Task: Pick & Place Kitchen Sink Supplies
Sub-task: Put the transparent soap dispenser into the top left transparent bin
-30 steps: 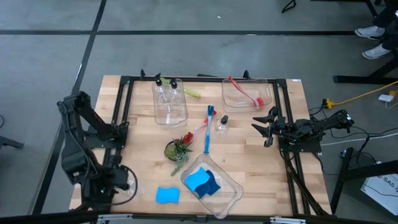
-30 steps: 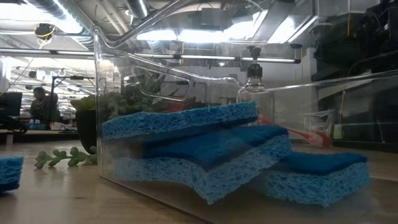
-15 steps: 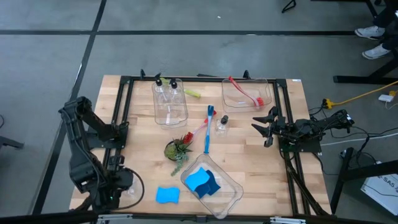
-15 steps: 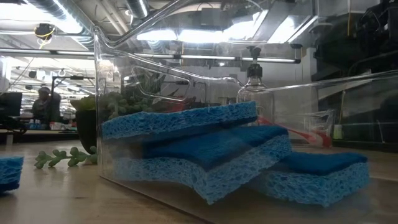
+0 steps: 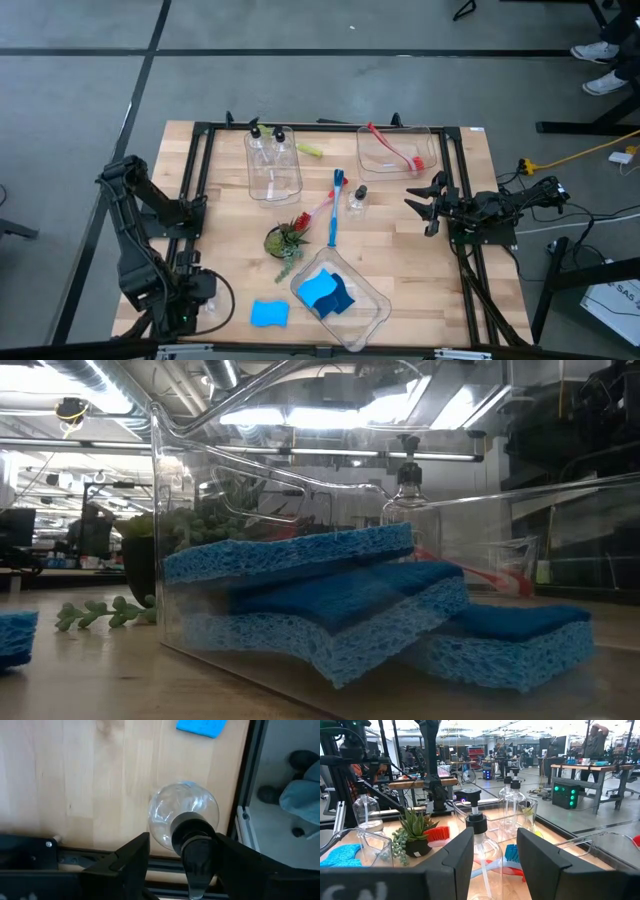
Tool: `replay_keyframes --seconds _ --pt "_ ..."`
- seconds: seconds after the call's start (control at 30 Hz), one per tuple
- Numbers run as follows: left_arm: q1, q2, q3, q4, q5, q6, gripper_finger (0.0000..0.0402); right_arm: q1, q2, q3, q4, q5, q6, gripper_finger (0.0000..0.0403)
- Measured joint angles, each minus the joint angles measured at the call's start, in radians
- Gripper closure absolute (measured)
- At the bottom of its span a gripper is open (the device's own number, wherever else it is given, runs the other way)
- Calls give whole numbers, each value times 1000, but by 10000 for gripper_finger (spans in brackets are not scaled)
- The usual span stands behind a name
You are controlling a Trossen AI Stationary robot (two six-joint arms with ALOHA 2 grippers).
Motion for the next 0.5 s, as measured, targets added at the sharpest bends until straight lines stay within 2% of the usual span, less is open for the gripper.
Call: replay_keyframes --seconds 0.13,0.33,0.5 --pt "6 0 0 5 -12 -7 219 0 0 0 0 0 2 253" --pt "14 -2 0 3 6 -15 311 0 0 0 0 0 0 254" --pt "21 -2 0 7 7 -42 318 0 0 0 0 0 1 254"
